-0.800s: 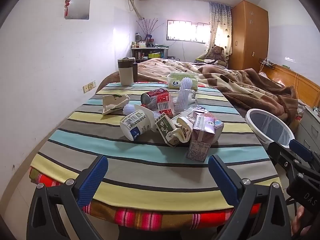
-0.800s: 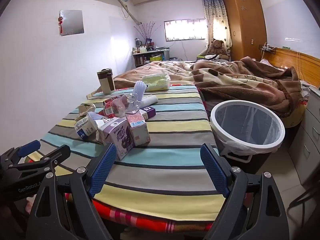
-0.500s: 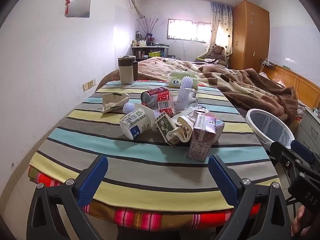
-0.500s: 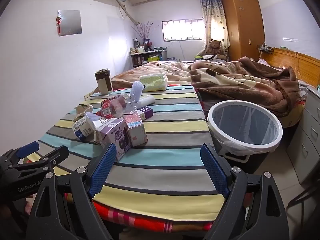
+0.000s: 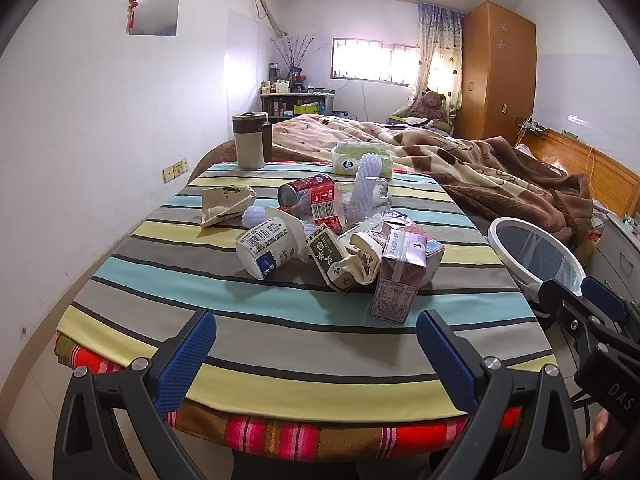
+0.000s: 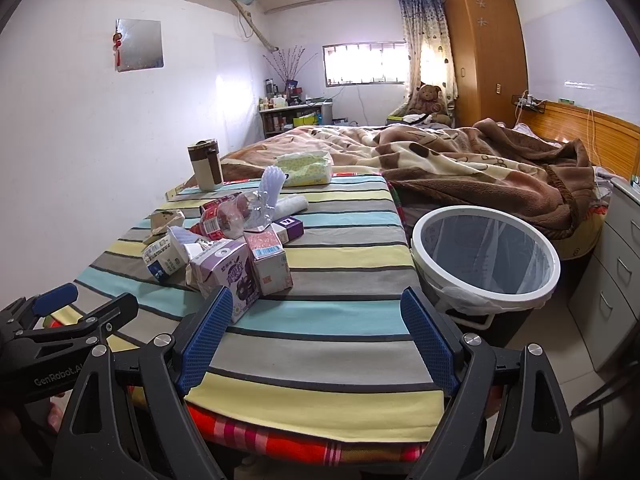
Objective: Collect trash
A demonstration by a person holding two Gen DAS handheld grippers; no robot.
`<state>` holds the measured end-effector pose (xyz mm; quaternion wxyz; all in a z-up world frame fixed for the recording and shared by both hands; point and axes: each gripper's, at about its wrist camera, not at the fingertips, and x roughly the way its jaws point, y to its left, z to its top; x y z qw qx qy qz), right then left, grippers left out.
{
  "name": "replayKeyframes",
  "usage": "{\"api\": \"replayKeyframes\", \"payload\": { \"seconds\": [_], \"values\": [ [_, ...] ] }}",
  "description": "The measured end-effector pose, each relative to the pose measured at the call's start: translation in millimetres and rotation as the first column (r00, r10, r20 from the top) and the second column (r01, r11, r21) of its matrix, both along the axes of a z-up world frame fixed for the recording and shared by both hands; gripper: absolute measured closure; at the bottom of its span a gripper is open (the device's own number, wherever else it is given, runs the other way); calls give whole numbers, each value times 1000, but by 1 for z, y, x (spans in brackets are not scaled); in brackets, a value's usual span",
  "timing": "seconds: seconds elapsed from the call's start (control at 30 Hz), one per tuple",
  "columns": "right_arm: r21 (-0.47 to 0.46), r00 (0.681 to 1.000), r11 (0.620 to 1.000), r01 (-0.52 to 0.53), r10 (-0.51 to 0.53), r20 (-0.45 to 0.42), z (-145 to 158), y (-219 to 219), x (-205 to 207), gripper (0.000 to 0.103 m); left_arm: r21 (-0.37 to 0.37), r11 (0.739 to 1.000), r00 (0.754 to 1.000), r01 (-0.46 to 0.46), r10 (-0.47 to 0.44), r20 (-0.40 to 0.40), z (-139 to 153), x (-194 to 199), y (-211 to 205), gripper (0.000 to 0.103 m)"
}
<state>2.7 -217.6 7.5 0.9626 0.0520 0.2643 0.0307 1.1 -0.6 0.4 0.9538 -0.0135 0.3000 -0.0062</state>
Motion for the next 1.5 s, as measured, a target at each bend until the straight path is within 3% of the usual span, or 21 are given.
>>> {"api": "replayKeyframes", "payload": {
  "seconds": [1.5],
  "values": [
    [-3, 1000, 1000, 12, -12, -8, -2, -1, -1, 15, -6, 1000, 1000, -2, 2, -1, -1, -1, 1, 1]
  ]
}}
